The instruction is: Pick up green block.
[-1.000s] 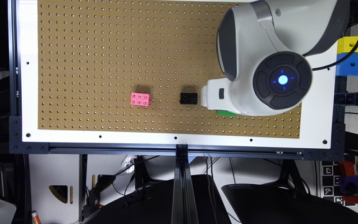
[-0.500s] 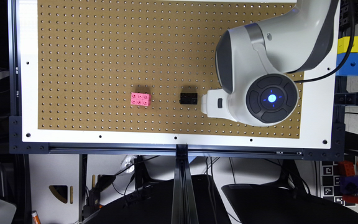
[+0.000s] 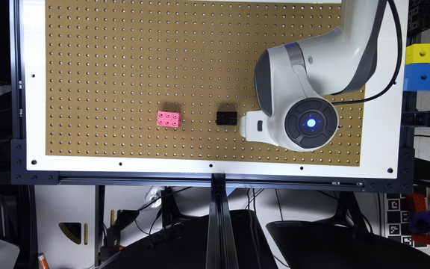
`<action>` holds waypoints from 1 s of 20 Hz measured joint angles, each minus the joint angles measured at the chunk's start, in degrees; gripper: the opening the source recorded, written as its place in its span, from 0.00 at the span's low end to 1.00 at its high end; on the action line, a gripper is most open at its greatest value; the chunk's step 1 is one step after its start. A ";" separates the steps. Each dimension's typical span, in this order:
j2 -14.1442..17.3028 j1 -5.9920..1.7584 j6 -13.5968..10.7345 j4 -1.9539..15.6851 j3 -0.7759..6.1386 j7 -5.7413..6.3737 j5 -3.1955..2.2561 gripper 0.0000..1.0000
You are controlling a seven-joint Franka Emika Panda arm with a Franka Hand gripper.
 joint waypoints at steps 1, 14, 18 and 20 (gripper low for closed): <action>0.00 0.00 0.00 0.00 0.00 0.00 0.00 0.00; -0.17 -0.02 -0.21 -0.07 -0.08 0.00 -0.19 0.00; -2.96 -0.07 -3.07 -0.07 -0.11 0.00 -0.20 0.00; -4.45 -0.07 -4.94 -0.09 -0.11 0.00 -0.20 0.00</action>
